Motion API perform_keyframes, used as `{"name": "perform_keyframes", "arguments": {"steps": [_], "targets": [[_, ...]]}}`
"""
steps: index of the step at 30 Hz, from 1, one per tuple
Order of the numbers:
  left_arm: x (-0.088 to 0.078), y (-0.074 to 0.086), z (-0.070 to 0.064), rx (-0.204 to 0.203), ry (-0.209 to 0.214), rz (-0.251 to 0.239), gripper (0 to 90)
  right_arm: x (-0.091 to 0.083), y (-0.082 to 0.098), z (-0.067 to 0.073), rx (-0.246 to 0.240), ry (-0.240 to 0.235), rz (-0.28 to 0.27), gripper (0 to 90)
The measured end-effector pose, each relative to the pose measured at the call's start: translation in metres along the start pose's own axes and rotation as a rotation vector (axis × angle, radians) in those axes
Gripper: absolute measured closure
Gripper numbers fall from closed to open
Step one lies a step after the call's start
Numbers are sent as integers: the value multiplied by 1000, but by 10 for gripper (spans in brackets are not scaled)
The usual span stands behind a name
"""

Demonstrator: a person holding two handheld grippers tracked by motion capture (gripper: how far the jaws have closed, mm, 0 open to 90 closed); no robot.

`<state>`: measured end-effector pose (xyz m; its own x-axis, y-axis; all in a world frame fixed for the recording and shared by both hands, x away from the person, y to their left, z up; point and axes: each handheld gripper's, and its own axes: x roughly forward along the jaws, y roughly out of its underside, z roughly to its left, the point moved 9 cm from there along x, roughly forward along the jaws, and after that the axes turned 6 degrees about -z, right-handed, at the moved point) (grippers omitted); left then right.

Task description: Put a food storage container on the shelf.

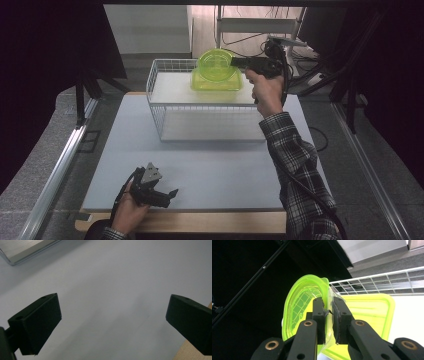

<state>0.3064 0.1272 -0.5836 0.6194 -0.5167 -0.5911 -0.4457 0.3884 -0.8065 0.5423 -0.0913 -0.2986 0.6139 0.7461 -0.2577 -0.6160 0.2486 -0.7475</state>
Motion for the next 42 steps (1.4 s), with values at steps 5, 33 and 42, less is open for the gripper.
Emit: {"name": "perform_keyframes", "arguments": {"steps": [5,33,42], "targets": [[1,0,0,2,-2,4,0,2,0,-6,13,23,-16,799],[1,1,-1,12,-2,10,0,7,-6,-8,-155,167,-23,529],[1,1,-2,17,-5,13,0,-6,4,0,-228,106,14,371]]}}
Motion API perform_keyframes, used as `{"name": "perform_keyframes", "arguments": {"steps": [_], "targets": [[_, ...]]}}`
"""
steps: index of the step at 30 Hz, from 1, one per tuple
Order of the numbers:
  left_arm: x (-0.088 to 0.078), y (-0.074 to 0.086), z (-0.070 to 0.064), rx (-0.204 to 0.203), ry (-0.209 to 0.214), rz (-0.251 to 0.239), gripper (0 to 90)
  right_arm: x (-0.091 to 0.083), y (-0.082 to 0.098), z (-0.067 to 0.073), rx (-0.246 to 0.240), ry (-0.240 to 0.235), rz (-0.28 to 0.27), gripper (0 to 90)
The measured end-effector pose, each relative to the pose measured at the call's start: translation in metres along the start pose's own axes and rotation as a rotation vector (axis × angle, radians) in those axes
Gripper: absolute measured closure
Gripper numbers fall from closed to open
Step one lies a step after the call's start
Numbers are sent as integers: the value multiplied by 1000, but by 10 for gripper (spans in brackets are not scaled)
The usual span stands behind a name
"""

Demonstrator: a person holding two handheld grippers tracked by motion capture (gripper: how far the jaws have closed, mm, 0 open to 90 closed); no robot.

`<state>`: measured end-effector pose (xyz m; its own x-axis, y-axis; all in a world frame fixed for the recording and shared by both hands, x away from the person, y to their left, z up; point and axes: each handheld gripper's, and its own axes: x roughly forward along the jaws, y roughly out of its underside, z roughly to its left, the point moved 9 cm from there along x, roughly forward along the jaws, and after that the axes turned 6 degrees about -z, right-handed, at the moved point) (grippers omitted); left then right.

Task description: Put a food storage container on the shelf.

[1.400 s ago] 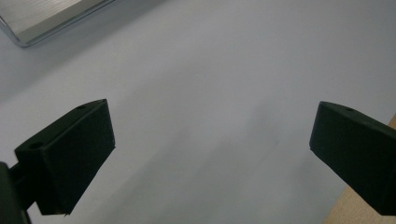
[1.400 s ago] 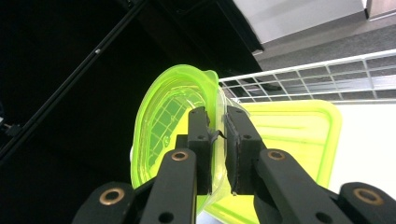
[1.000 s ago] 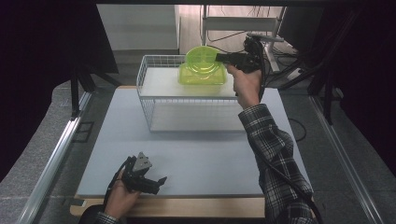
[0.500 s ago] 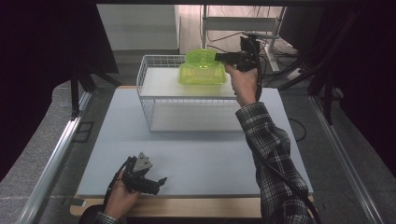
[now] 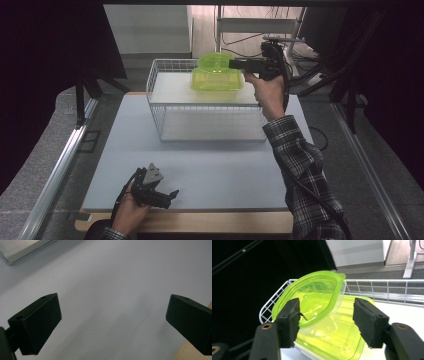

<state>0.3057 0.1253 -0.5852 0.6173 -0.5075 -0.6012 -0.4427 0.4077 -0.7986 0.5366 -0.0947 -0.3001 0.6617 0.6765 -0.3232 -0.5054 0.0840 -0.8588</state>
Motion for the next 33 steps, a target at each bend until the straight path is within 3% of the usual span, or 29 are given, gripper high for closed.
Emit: {"name": "perform_keyframes", "arguments": {"steps": [5,13,14,20,33], "targets": [[0,0,0,-2,0,-2,0,-7,6,5,-51,-11,16,299],[0,0,0,0,1,1,0,-15,19,15,-95,-44,29,225],[0,0,-1,0,3,3,0,-17,24,18,-131,-40,34,201],[0,0,-1,3,2,2,0,-21,35,25,-190,-54,40,155],[2,1,-2,12,2,5,0,-30,64,26,-266,-83,74,88]]}}
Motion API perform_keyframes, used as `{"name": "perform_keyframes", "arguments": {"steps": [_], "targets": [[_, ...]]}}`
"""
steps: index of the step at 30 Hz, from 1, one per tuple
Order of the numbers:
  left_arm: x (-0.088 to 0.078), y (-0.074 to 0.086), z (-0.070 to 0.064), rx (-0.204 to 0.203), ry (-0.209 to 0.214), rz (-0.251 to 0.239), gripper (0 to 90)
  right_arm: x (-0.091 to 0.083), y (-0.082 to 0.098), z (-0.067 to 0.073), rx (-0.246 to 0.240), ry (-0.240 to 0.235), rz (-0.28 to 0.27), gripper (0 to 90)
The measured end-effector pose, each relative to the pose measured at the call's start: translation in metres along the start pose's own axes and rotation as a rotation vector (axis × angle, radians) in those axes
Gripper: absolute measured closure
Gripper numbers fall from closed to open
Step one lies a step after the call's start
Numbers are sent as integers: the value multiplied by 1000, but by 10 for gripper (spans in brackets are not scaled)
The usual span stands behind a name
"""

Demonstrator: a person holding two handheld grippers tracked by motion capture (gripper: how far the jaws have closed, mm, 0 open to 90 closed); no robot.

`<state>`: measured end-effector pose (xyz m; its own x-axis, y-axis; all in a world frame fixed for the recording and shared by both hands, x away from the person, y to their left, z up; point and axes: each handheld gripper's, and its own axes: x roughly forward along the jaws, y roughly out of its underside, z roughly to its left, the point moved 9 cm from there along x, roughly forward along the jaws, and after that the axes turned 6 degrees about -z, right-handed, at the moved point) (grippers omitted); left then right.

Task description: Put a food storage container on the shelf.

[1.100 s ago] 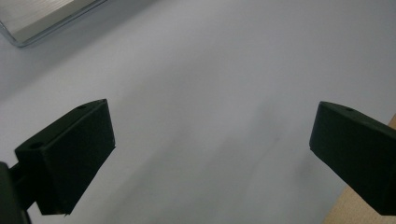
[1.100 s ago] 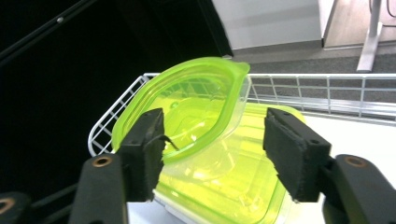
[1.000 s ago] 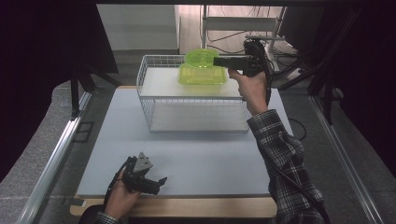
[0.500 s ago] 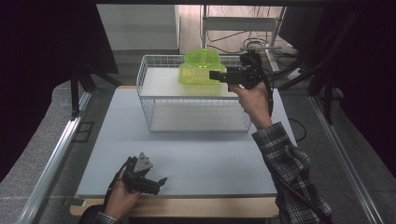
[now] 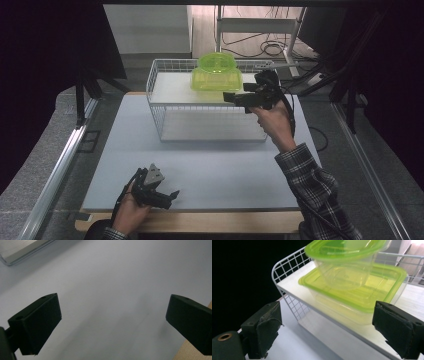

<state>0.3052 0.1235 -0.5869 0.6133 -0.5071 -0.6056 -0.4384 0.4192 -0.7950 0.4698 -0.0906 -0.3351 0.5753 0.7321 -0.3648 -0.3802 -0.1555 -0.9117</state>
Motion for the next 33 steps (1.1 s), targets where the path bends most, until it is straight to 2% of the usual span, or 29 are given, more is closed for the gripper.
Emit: {"name": "perform_keyframes", "arguments": {"steps": [10,15,20,33], "targets": [[0,0,-1,5,4,-4,0,-1,20,1,-11,-25,14,63],[1,0,-1,6,5,-3,0,-3,30,0,-33,-37,32,33],[1,0,-1,7,5,-1,0,-5,41,1,-61,-37,65,9],[1,0,-3,-3,21,-9,0,-11,67,4,-103,-31,99,7]]}}
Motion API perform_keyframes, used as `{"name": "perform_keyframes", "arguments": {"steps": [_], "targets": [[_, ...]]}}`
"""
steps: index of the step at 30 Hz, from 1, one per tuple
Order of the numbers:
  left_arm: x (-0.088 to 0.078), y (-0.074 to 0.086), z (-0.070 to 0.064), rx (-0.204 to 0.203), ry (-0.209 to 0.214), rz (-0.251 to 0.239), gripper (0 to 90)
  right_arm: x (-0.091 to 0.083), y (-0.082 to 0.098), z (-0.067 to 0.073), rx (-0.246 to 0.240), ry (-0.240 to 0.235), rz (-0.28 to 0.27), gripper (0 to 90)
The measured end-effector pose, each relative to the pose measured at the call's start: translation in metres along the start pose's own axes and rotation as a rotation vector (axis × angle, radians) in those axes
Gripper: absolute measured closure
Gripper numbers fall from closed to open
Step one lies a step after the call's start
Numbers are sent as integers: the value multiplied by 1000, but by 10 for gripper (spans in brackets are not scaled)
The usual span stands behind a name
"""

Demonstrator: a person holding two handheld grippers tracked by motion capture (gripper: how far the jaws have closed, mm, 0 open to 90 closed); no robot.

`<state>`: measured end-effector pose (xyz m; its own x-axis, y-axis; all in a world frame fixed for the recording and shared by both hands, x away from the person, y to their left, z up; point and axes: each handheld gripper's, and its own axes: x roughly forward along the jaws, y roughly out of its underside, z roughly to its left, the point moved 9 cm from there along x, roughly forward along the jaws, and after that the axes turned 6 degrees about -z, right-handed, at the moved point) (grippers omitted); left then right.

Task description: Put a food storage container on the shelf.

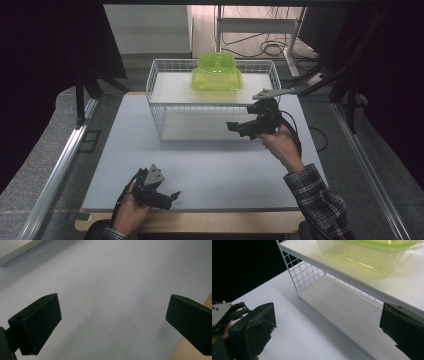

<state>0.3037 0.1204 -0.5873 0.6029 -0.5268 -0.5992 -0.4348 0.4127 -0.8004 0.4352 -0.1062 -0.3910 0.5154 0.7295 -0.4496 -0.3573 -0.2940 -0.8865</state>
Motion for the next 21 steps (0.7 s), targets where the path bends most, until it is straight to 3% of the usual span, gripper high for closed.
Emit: {"name": "perform_keyframes", "arguments": {"steps": [11,21], "targets": [[0,0,0,2,1,-5,0,-1,21,-3,-31,34,4,24],[0,0,0,0,1,-6,0,1,43,-3,-29,43,12,24]]}}
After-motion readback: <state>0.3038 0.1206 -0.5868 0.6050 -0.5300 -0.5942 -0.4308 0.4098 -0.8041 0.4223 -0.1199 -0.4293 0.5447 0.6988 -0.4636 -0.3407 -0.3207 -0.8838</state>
